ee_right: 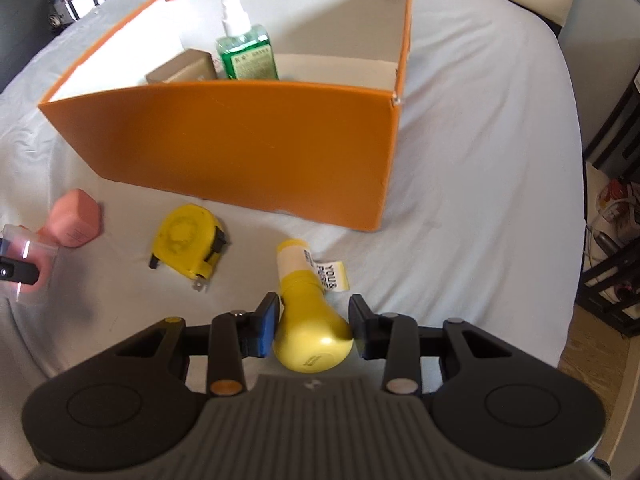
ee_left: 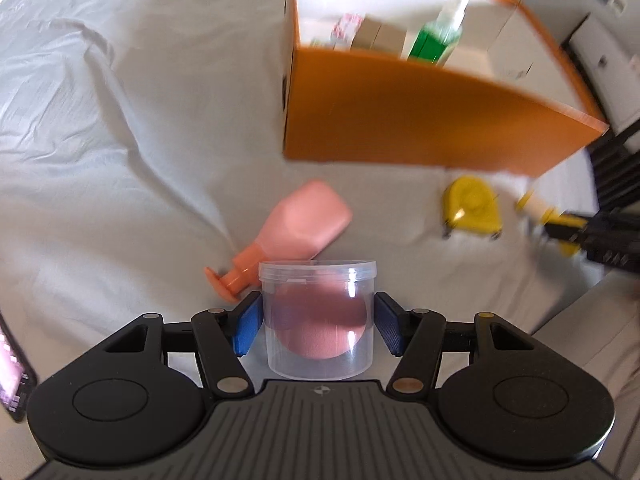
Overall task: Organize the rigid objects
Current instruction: 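Carry the clear cup over the orange box with the left gripper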
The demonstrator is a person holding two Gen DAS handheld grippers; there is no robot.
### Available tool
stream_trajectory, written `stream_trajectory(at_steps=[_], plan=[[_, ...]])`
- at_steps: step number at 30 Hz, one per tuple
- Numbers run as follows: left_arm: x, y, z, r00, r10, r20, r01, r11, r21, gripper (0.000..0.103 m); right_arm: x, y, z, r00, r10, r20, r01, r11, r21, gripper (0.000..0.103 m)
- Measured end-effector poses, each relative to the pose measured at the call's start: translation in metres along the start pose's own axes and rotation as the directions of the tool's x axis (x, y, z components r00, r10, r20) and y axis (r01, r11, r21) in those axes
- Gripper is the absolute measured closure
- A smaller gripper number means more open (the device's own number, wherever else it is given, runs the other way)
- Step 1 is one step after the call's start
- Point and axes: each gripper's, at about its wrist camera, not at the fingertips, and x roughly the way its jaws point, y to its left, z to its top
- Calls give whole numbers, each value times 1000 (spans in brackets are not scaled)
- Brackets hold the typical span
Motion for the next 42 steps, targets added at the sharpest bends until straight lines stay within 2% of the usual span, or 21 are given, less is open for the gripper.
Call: stream_trajectory(at_steps=[4, 9, 12, 15, 25, 31, 36, 42], plan=[[-19, -4, -2, 994, -57, 91, 58, 998, -11, 34, -14, 1, -4, 997, 40, 59, -40, 999, -7, 66], [-35, -16, -1, 981, -109, 160, 114, 993, -20, 34, -37, 9, -8, 982, 98, 159, -97, 995, -16, 67], [-50, -32, 6, 967, -137, 213, 139, 990, 2, 34, -54, 13, -9, 969, 137, 204, -139, 990, -8, 67], [-66, -46, 16, 951, -158, 267, 158, 987, 23, 34, -70, 18, -5, 957, 146, 249, -148, 989, -15, 67], [-84, -88, 57, 905, -172, 389, 159, 985, 65, 34, -114, 25, 32, 909, 172, 379, -176, 984, -24, 67], [-81, -106, 81, 889, -170, 424, 148, 985, 86, 34, -112, 25, 61, 908, 128, 400, -140, 990, 1, 67], [-61, -110, 101, 894, -165, 417, 144, 986, 81, 34, -95, 24, 82, 922, 94, 376, -113, 993, 29, 67], [-20, -106, 123, 923, -156, 352, 145, 988, 57, 34, -59, 21, 101, 951, 46, 307, -64, 997, 49, 70]])
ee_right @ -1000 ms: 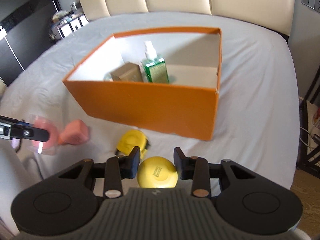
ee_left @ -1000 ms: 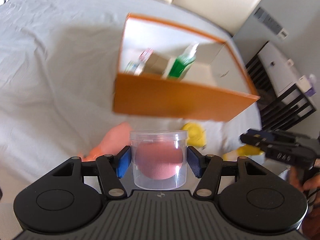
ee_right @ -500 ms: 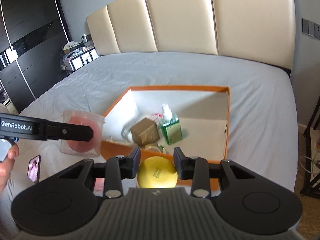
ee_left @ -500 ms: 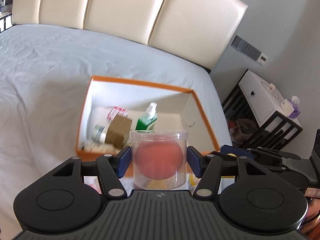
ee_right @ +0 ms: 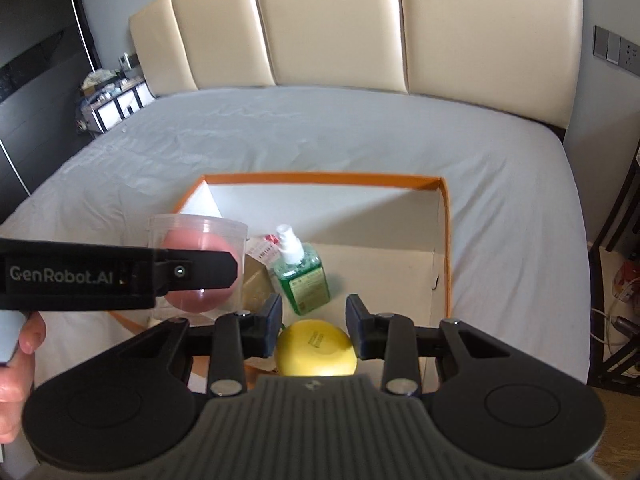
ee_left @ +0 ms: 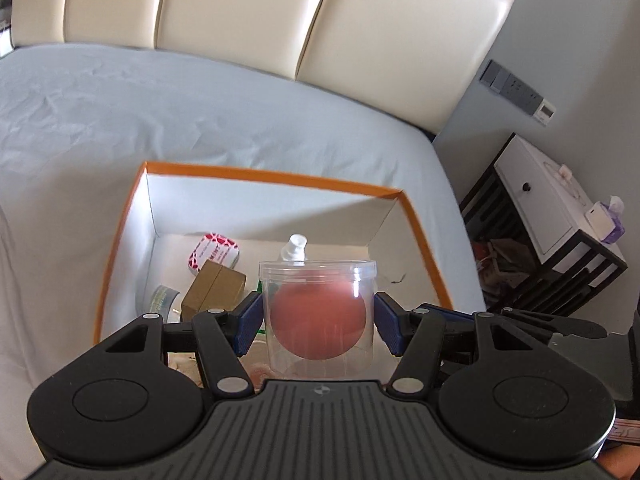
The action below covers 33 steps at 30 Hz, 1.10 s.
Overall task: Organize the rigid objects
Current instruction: 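Carry the clear cup over the orange box with the left gripper, then lower the cup into the box and open the left gripper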
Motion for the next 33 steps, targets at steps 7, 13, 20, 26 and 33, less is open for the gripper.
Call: stream_trajectory(at_steps=[7, 13, 20, 26, 33], plan=[[48, 27, -9, 995, -5, -101, 1, 999, -37, 34, 54, -2, 3, 992, -25, -121, 25, 1000, -1, 103], [69, 40, -13, 986, 5, -167, -14, 999, -48, 34, 90, 2, -5, 983, -54, -174, 51, 998, -20, 100], [77, 41, -14, 983, 0, -186, -9, 999, -47, 34, 107, 7, -9, 980, -78, -181, 71, 997, -41, 99], [79, 41, -15, 981, -5, -193, -7, 998, -59, 34, 103, 7, -11, 981, -94, -170, 86, 995, -55, 93], [59, 36, -20, 990, -28, -141, 20, 998, -57, 26, 77, 3, -11, 986, -115, -118, 107, 992, -71, 76]])
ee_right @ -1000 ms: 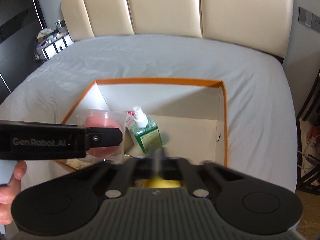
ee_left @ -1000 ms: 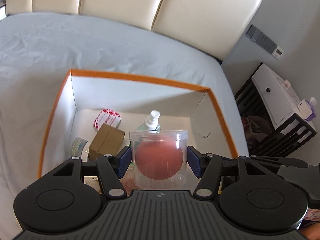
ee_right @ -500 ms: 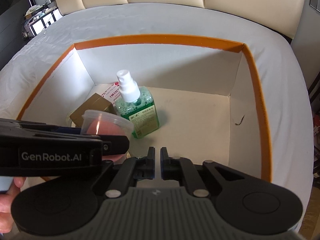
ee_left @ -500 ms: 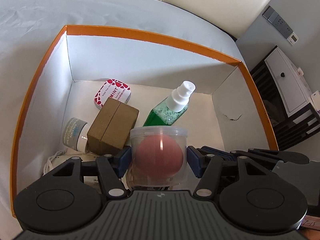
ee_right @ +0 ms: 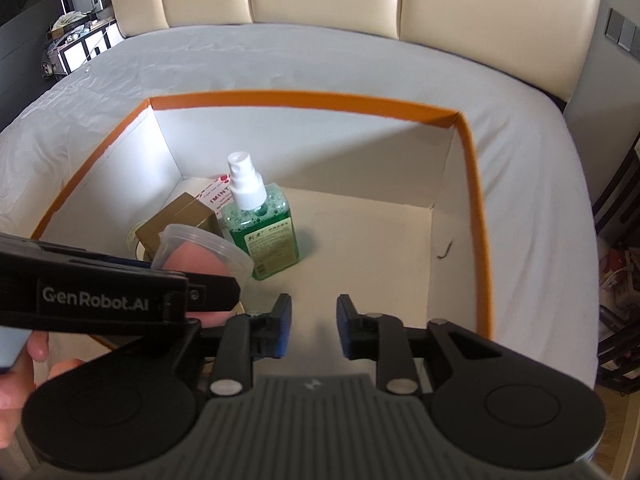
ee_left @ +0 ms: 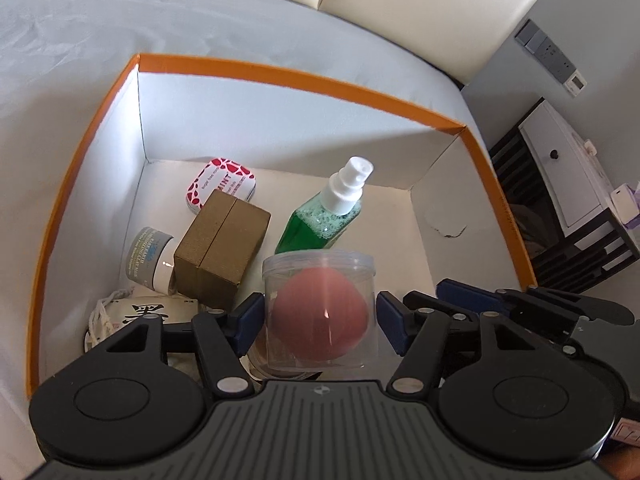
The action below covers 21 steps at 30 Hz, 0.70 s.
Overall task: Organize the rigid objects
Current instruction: 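Lower the cup into the box and open the left gripper, then move the right gripper down to the yellow bottle beside the box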
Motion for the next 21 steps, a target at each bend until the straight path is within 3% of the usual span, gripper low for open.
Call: stream_trajectory(at_steps=[4, 8, 14, 17, 21], plan=[[-22, -7, -5, 998, -18, 64, 16, 999, 35, 24, -23, -7, -3, 999, 3, 51, -3, 1000, 1, 68], [-45, -15, -11, 995, 7, 96, -15, 997, 76, 24, -51, -14, -8, 996, 9, 93, -10, 1000, 10, 65], [-77, -19, -39, 995, -20, 101, 7, 992, 127, 29, -96, -19, -30, 992, 10, 125, -10, 1000, -4, 60], [-86, -16, -59, 996, -13, 91, 0, 990, 139, 29, -108, -18, -48, 996, 24, 82, -22, 999, -25, 58], [-89, -6, -82, 998, 2, 60, -9, 994, 112, 29, -94, -22, -72, 996, -2, -92, 0, 1000, -25, 58]])
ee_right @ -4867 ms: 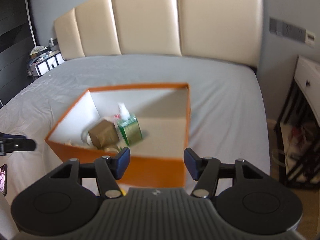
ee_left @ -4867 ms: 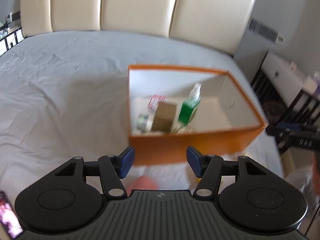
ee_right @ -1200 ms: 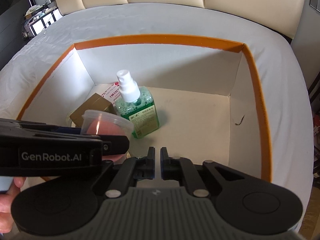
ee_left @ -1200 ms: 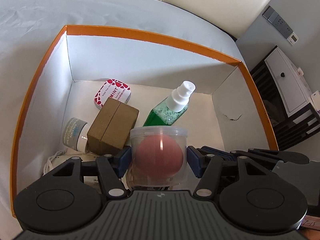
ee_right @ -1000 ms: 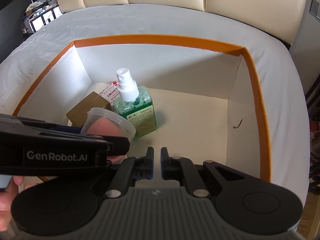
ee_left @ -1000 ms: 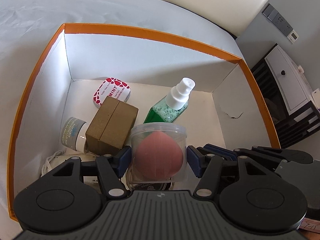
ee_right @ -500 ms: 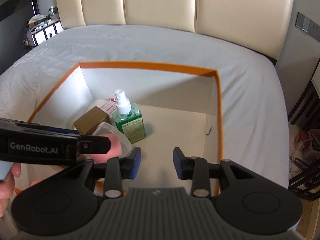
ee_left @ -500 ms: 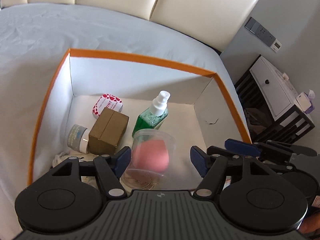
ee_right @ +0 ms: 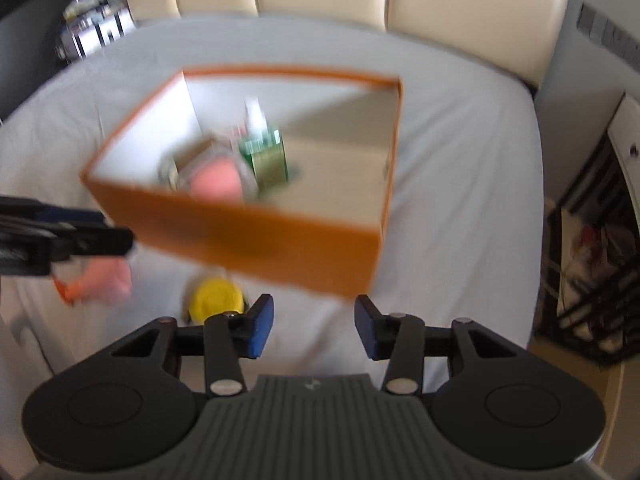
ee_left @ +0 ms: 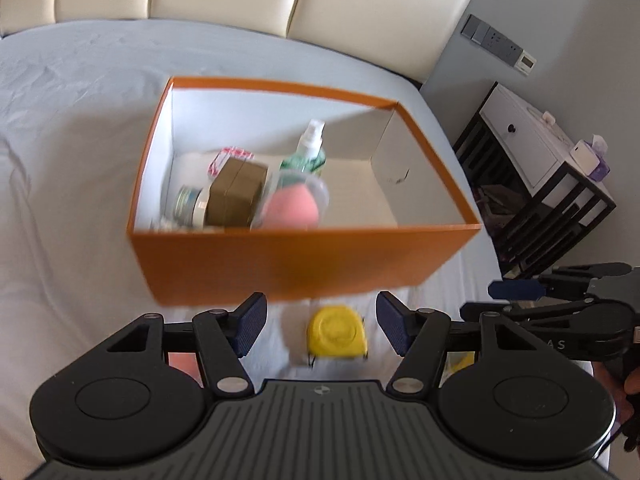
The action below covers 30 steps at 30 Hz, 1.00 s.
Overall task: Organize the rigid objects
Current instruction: 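Move the right gripper down to the yellow bottle beside the box, then grasp the yellow bottle with the right gripper and lift it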
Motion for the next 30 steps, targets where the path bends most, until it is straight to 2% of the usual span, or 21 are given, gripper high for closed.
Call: stream_trajectory(at_steps=[2, 5, 9, 11, 14, 16, 25, 30], plan=[[2, 5, -10, 1000, 11, -22, -12, 1000, -29, 29, 15, 0, -13, 994, -12, -111, 8, 999, -37, 58], [3, 7, -23, 999, 13, -45, -15, 999, -48, 29, 28, 7, -31, 977, -13, -211, -17, 990, -140, 59], [5, 8, -42, 997, 34, -64, -37, 998, -41, 30, 32, 26, -44, 963, -31, -268, -53, 953, -297, 61], [5, 9, -47, 996, 55, -67, -58, 997, -43, 33, 35, 35, -48, 954, -39, -297, -73, 931, -358, 65], [2, 13, -47, 998, 48, -52, -51, 997, -63, 34, 42, 40, -46, 947, -66, -313, -65, 919, -389, 65], [1, 17, -48, 998, 47, -44, -50, 996, -78, 34, 51, 42, -46, 936, -57, -349, -92, 913, -398, 65], [1, 21, -51, 997, 59, -42, -62, 994, -85, 34, 67, 46, -47, 929, -106, -355, -61, 900, -431, 61], [-1, 23, -53, 997, 61, -39, -64, 994, -92, 34, 60, 51, -48, 947, -187, -263, 48, 888, -458, 82]])
